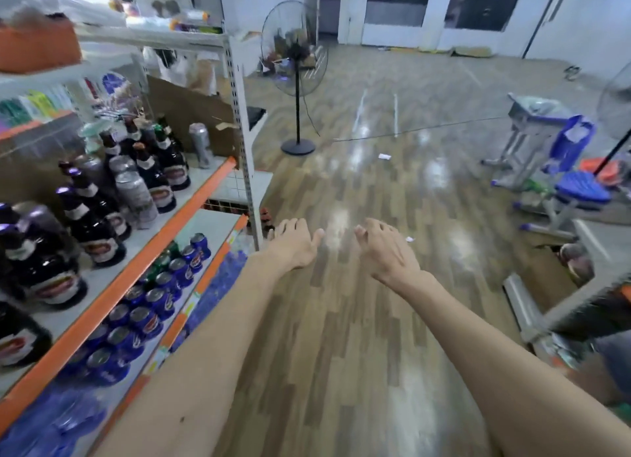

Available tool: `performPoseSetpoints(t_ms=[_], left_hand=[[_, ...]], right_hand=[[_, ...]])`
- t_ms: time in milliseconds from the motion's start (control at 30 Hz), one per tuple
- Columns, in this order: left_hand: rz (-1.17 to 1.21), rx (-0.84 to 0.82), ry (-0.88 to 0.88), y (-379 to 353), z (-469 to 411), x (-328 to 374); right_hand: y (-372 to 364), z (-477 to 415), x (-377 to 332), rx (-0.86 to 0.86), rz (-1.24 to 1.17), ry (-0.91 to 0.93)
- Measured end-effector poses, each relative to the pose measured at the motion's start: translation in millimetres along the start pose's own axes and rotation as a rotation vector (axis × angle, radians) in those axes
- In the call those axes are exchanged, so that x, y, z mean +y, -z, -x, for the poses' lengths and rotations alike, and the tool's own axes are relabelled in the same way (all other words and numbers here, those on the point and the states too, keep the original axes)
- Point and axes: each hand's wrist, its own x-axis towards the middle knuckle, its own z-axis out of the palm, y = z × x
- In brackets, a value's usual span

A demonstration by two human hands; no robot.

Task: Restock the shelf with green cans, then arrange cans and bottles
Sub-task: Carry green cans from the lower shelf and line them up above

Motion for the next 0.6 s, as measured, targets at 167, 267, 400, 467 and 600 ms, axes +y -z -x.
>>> performPoseSetpoints(t_ms=[167,267,400,467,600], left_hand=[[0.019,-0.005,0.006,27,-105,19],[0.023,-0.01,0.01,41,-159,27],[0.065,-0.006,0.055,51,-231,32],[0.085,0.016,0.108,51,-270,27],[0.158,0.056,0.269,49,-332,1]], right_hand=[[10,-104,14,-0.048,-0.008,0.048],[10,-165,20,-0.053,-0.021,0.08],[-8,-252,32,-0.088,0.014,0.148],[-23,-297,39,-0.12,0.019,0.208],[-56,-382,40,-0.205,-0.047,0.311]])
